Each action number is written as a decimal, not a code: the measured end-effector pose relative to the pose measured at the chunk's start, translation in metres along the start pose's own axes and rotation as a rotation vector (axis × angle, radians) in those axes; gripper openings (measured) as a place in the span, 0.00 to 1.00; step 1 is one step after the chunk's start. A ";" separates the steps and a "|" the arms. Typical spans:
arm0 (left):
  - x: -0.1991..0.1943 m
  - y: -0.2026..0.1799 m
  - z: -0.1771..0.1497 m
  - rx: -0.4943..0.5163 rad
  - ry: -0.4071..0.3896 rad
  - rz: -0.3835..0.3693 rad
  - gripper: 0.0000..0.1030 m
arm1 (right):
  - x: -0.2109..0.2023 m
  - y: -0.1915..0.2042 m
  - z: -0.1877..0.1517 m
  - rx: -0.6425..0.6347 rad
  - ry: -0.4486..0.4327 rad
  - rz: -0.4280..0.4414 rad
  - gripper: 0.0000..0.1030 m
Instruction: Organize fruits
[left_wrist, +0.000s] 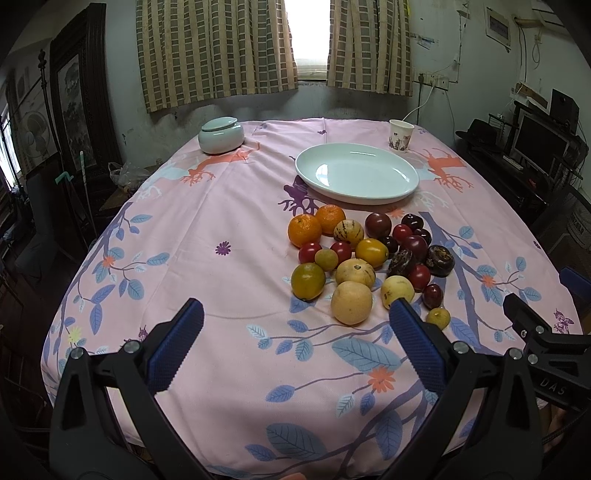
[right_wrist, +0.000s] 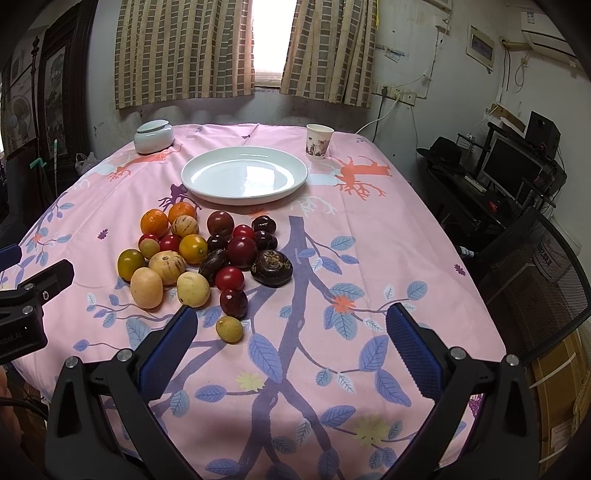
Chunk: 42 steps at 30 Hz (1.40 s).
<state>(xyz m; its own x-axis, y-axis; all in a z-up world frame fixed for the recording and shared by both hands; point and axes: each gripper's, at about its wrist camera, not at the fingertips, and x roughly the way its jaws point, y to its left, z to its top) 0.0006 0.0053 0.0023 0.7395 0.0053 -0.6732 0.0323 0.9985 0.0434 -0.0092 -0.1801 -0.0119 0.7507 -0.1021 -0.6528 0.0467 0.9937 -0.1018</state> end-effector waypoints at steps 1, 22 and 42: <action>0.000 0.000 0.000 0.000 0.000 0.000 0.98 | 0.000 0.000 0.000 0.000 0.000 0.000 0.99; 0.000 0.000 0.000 0.001 0.002 0.000 0.98 | 0.001 0.000 0.000 0.001 0.002 0.001 0.99; 0.000 0.000 -0.004 0.012 0.002 -0.001 0.98 | 0.001 0.001 0.000 0.000 0.004 0.001 0.99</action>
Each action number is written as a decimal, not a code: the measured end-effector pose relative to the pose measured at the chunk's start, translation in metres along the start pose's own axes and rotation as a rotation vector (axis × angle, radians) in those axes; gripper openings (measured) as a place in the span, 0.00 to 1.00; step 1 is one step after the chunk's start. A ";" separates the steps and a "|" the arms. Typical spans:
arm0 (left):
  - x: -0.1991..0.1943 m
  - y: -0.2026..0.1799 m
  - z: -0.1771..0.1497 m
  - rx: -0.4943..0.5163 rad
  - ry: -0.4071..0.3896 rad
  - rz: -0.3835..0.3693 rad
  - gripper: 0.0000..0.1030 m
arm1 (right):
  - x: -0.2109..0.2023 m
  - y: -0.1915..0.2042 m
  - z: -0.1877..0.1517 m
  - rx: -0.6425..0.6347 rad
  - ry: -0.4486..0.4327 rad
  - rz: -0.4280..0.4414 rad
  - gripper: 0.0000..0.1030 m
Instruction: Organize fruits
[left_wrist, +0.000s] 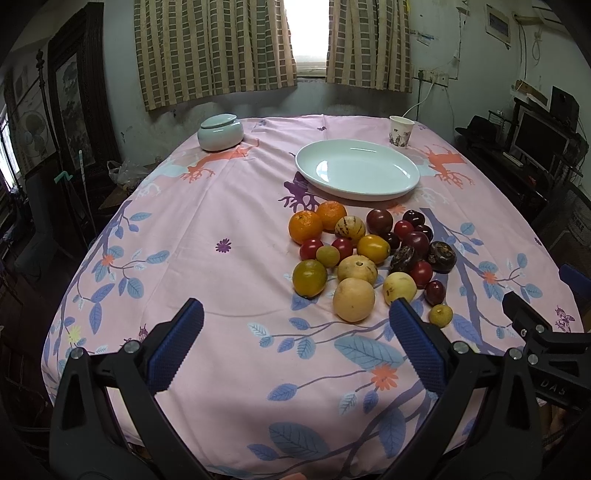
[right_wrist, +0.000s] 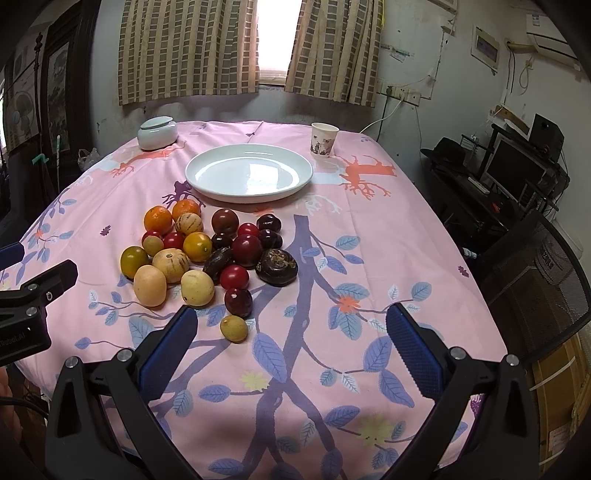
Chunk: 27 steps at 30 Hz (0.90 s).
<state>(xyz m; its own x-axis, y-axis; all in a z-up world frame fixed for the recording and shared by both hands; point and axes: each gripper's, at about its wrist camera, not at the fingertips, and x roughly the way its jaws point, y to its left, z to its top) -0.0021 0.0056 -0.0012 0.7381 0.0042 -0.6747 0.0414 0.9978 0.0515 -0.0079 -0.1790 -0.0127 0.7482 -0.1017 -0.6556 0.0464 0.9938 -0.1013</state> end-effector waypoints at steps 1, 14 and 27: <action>0.000 0.000 -0.001 0.003 0.000 0.000 0.98 | 0.000 0.000 0.000 0.000 0.000 0.000 0.99; 0.007 0.007 -0.002 -0.012 0.023 -0.004 0.98 | 0.012 0.009 -0.007 -0.022 0.039 0.114 0.99; 0.046 0.019 -0.010 -0.037 0.113 -0.019 0.98 | 0.050 0.023 -0.019 -0.054 0.132 0.264 0.67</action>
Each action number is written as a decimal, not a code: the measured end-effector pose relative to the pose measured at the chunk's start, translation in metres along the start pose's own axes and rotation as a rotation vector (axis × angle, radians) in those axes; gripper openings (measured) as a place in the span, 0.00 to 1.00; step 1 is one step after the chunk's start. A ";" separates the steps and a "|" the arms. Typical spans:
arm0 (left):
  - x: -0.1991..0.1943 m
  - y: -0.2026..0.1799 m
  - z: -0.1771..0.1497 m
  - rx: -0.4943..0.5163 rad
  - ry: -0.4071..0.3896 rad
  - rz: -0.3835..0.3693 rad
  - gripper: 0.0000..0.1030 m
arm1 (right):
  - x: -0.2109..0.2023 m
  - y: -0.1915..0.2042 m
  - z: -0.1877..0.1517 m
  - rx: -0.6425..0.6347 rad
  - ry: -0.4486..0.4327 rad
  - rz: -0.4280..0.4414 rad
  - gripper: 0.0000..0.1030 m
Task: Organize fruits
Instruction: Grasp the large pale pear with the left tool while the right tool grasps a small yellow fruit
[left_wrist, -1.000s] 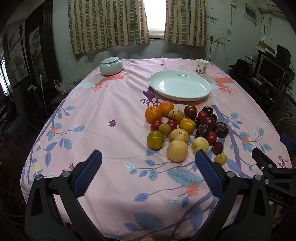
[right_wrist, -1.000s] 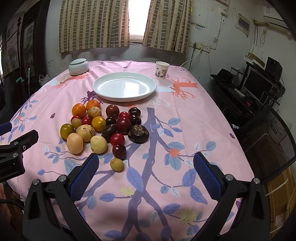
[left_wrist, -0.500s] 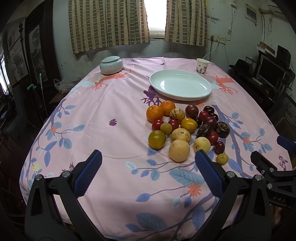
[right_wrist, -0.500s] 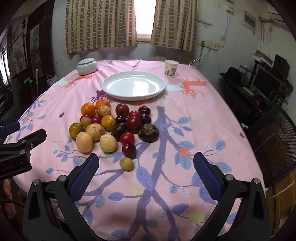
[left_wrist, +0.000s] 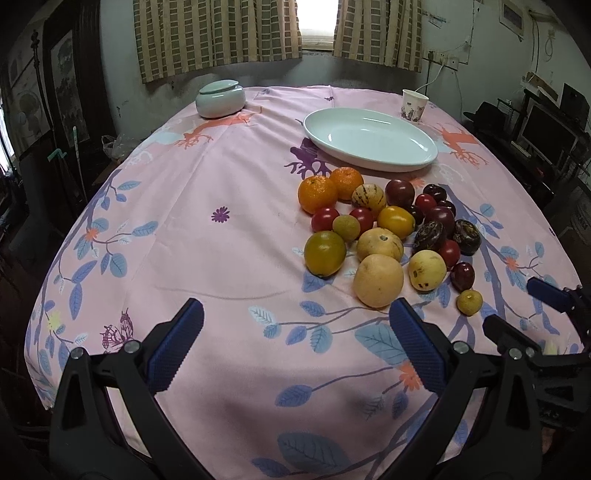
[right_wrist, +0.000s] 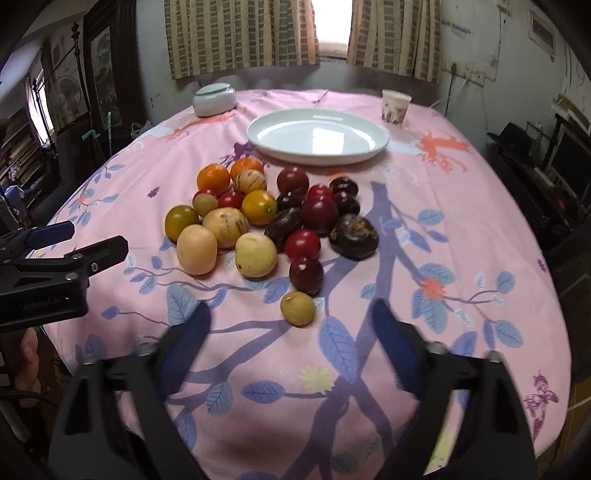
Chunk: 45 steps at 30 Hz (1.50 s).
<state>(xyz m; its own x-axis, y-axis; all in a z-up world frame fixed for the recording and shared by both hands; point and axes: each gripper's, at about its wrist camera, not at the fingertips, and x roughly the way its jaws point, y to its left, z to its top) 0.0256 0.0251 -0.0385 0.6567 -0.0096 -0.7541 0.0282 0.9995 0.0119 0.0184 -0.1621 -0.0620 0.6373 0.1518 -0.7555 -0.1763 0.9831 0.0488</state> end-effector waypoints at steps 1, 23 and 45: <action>0.002 0.001 0.000 -0.004 0.004 0.000 0.98 | 0.006 -0.002 0.000 0.014 0.017 0.007 0.62; 0.036 -0.040 -0.001 0.071 0.065 -0.050 0.98 | 0.044 -0.021 0.002 0.056 0.079 0.088 0.26; 0.080 -0.069 0.009 0.104 0.149 -0.082 0.55 | 0.020 -0.054 -0.007 0.118 0.003 0.157 0.25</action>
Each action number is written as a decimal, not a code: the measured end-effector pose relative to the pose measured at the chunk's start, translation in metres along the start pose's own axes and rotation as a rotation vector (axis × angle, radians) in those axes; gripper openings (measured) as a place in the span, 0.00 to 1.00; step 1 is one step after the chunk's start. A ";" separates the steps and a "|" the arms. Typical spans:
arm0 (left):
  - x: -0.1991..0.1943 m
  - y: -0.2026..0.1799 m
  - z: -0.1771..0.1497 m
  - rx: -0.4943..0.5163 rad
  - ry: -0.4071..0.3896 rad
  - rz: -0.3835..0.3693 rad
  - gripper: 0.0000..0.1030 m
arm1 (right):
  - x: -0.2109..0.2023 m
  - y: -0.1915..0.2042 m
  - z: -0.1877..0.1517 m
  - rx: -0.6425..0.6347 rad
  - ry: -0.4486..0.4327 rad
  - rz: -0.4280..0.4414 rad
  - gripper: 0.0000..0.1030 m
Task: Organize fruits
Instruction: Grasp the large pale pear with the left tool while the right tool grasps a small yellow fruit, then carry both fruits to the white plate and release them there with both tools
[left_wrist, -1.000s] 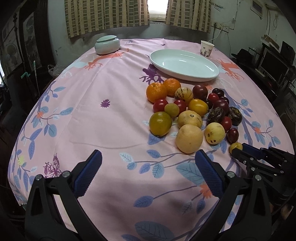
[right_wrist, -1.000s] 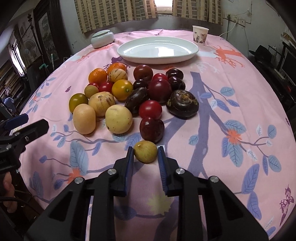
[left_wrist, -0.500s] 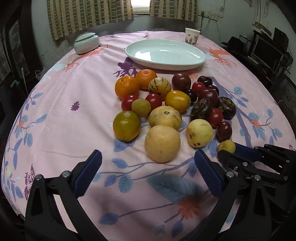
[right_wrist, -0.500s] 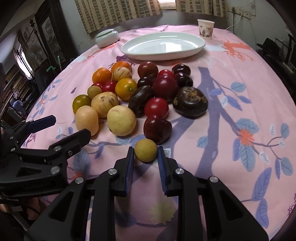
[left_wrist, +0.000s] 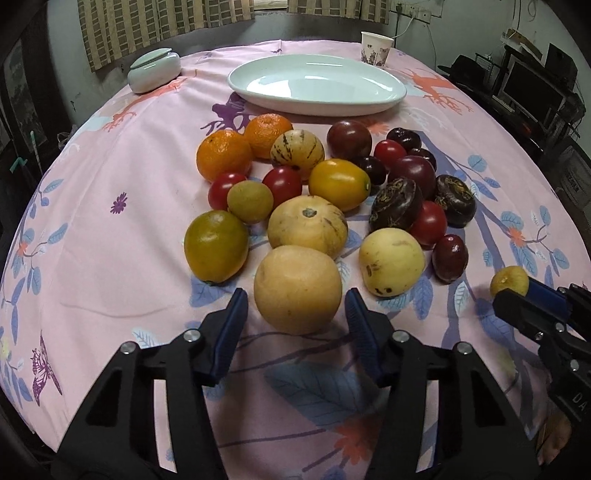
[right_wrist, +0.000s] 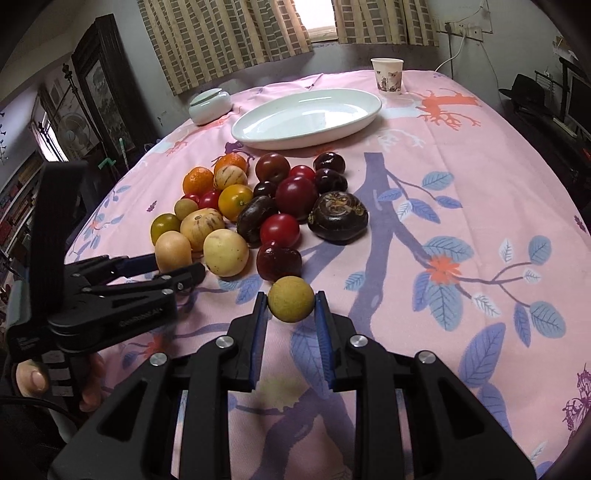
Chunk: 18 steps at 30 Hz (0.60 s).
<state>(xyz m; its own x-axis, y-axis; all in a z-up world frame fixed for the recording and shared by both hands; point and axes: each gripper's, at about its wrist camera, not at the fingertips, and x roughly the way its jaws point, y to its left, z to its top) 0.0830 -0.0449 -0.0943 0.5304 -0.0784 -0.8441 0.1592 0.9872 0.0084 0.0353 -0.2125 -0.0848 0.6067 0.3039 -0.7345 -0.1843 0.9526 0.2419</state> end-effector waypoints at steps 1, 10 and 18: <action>0.000 -0.001 -0.001 0.001 -0.009 0.002 0.54 | 0.000 -0.001 0.000 0.001 -0.003 0.002 0.25; -0.008 0.003 -0.002 -0.004 -0.043 -0.042 0.42 | -0.001 0.002 -0.001 0.003 0.000 0.010 0.25; -0.053 0.016 0.005 0.010 -0.130 -0.069 0.42 | -0.016 0.022 0.009 -0.027 -0.027 0.046 0.25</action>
<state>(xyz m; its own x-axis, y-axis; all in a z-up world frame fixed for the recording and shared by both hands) 0.0618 -0.0258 -0.0466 0.6215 -0.1638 -0.7661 0.2065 0.9776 -0.0415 0.0287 -0.1968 -0.0617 0.6175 0.3474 -0.7057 -0.2329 0.9377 0.2578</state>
